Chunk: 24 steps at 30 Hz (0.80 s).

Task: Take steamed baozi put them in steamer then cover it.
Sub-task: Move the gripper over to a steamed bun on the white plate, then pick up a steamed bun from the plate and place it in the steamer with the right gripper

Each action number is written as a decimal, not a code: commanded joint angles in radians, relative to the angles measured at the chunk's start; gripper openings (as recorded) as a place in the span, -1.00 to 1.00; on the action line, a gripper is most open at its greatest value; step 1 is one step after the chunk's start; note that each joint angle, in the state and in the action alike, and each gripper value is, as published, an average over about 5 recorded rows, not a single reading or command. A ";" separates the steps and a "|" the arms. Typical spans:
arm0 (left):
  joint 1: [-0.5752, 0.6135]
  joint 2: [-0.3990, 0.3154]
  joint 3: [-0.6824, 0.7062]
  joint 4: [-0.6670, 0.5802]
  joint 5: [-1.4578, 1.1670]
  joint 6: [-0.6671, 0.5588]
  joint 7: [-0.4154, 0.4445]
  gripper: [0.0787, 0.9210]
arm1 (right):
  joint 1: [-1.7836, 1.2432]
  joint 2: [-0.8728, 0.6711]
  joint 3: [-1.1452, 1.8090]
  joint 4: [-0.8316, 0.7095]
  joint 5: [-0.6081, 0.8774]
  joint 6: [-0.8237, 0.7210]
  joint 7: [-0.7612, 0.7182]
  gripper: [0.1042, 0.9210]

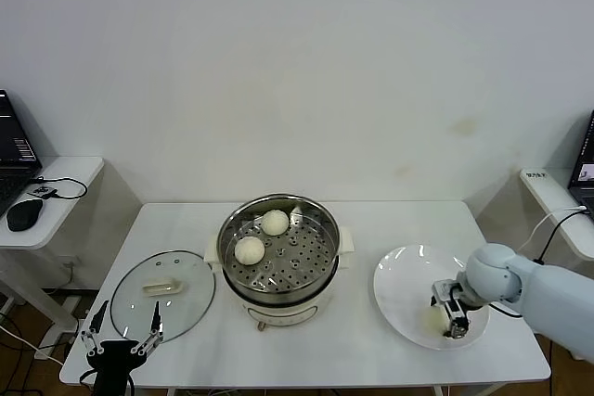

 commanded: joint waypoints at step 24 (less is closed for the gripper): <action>-0.007 0.011 0.008 -0.009 0.002 -0.001 -0.001 0.77 | 0.526 0.040 -0.074 -0.052 0.229 0.024 -0.130 0.18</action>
